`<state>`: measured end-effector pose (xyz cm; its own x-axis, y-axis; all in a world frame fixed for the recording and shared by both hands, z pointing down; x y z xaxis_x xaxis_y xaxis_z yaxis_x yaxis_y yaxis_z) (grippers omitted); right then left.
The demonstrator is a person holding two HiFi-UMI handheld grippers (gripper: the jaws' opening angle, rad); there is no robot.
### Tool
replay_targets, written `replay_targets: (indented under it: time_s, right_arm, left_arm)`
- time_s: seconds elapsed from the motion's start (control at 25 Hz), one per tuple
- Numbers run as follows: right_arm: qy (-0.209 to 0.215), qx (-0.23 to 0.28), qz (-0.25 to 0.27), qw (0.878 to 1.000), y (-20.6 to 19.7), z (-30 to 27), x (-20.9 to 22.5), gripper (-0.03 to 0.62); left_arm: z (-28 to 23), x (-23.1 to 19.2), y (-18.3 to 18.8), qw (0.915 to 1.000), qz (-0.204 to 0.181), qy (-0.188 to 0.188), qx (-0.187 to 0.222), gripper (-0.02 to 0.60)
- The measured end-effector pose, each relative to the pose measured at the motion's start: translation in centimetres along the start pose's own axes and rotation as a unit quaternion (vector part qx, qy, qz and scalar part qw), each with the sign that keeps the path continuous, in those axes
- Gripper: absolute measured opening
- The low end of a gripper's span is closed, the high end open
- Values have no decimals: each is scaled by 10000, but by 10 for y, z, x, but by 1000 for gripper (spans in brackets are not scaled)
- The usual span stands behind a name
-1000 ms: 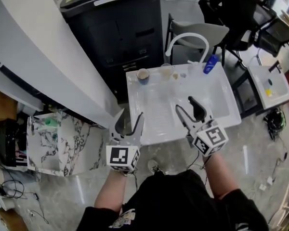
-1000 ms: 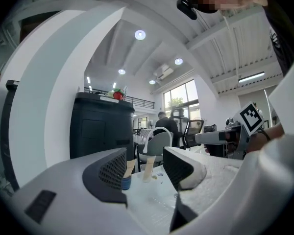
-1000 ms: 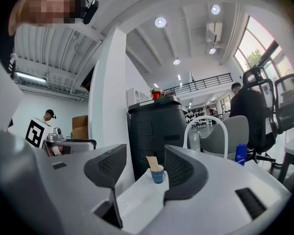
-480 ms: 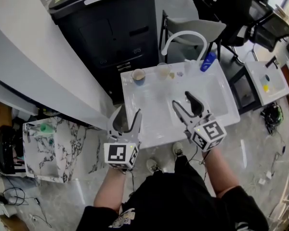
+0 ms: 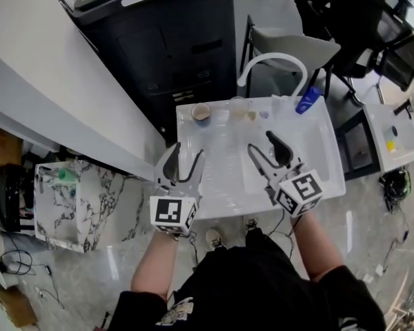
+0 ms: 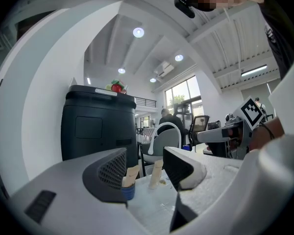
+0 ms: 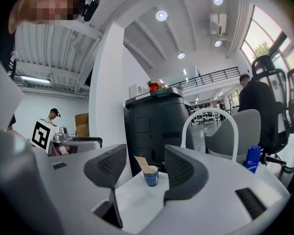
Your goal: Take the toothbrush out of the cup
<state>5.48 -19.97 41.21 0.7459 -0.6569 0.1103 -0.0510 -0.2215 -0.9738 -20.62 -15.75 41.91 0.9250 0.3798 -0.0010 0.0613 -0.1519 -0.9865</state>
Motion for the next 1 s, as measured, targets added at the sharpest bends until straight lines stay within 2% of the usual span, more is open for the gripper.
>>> replay_targets:
  time_s: [0.12,0.24,0.52,0.84,1.0]
  right_arm:
    - [79,-42,-64,9999,-2,-5,15,241]
    - [140,-90,-110,9998,-5,-11,29,241]
    - [209,-226,-175,9994,-11,-16,48,241]
    - [138,-432,-184,9988,-16,-21,67,241]
    - [80,-504,-263,9983,-21,-23,75,241]
  left_arm:
    - [-20,-2,-3,10000,-56,57,-9,219]
    - [-39,-8,-7,9996,-162,115,-192,218]
    - [-79,-25,-16,9982,-550,150,-164,219]
    - [-125,-42,-49,9942,-911,64,-570,219]
    - [-144,-46,-69,9921,-942,-39,-821,219]
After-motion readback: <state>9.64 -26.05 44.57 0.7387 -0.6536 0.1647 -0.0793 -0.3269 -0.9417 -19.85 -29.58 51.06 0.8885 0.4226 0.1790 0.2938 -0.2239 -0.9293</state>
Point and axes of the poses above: the fingertips, and each gripper's own axes: z backward along the fingers, x to its right, y out of its top, the point moved 9 cm from there along z, backward along the fingers, and after that the axes turned 6 degrees about -x, right-handed, at the moved point
